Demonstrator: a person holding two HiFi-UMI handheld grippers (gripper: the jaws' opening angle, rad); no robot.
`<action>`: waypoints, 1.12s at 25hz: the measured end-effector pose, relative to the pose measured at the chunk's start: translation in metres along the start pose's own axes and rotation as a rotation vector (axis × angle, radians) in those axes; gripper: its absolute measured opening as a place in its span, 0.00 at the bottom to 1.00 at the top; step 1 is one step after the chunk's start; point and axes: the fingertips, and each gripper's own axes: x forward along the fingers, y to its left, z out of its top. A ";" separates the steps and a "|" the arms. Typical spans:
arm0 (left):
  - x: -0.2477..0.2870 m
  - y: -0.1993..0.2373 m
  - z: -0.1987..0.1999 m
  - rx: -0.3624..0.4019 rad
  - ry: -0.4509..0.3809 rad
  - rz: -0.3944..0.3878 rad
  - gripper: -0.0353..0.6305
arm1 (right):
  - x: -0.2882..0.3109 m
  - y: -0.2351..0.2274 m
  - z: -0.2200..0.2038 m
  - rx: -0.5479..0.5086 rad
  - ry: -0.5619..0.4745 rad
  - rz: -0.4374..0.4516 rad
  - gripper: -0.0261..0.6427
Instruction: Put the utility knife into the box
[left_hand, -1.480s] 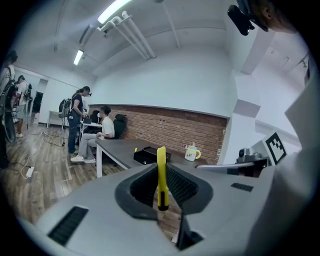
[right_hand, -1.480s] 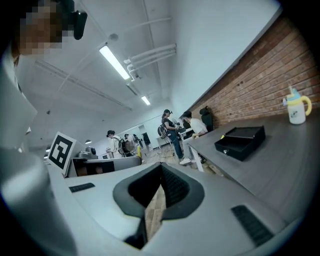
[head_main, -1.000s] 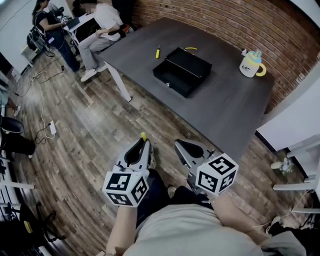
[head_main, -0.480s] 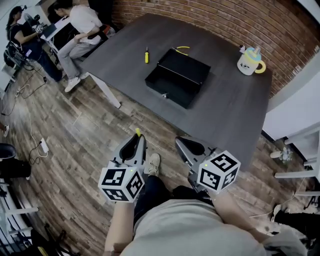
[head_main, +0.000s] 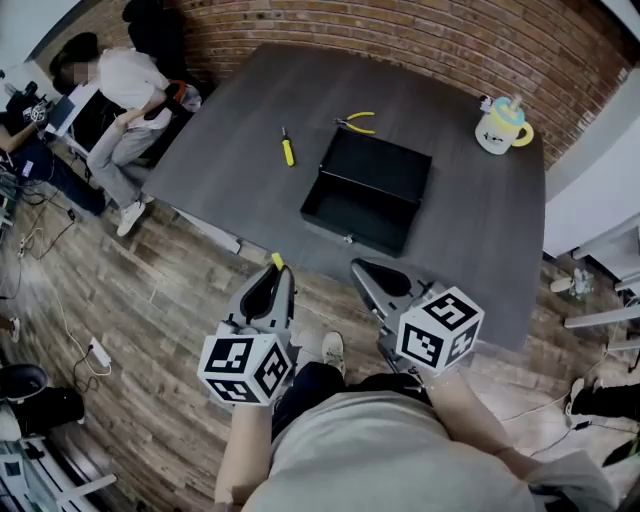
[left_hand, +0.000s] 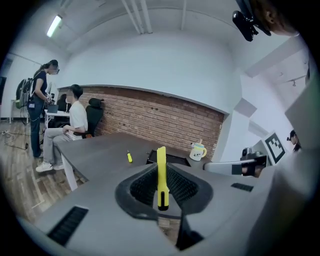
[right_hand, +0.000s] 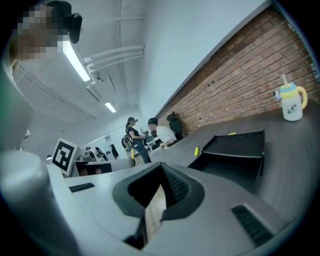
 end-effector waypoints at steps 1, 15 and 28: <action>0.008 0.004 0.004 0.006 0.002 -0.017 0.15 | 0.006 -0.003 0.003 0.001 -0.008 -0.011 0.05; 0.077 0.003 0.015 0.035 0.058 -0.278 0.15 | 0.016 -0.030 0.015 -0.001 -0.055 -0.214 0.05; 0.095 -0.014 -0.004 0.016 0.127 -0.353 0.15 | -0.021 -0.059 0.018 0.059 -0.116 -0.346 0.05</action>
